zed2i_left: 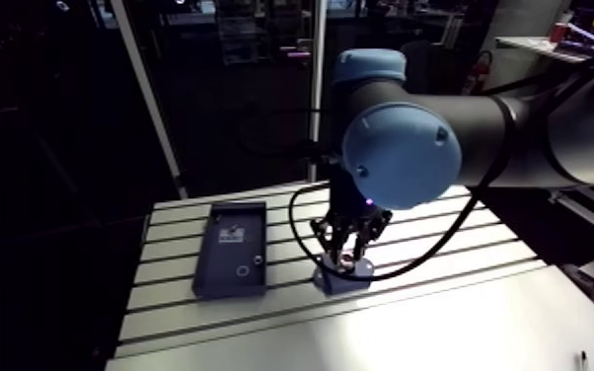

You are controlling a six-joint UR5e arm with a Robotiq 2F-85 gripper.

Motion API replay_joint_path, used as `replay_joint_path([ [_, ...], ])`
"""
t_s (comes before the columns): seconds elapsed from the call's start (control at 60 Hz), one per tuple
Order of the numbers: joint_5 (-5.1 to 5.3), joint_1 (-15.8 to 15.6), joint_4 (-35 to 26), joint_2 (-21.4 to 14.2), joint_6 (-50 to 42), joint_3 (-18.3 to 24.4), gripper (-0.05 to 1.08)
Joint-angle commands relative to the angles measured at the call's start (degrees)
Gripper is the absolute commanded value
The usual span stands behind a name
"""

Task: Pick up the bearing and press it into the housing until flush.

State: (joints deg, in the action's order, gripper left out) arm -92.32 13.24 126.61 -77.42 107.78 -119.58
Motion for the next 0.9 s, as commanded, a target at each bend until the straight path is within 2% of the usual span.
replay_joint_path([
  [0.017,0.00,0.2,1.5,0.8,0.1,-0.3,0.62],
  [0.9,0.08,0.2,2.7,1.9,0.2,-0.5,0.62],
])
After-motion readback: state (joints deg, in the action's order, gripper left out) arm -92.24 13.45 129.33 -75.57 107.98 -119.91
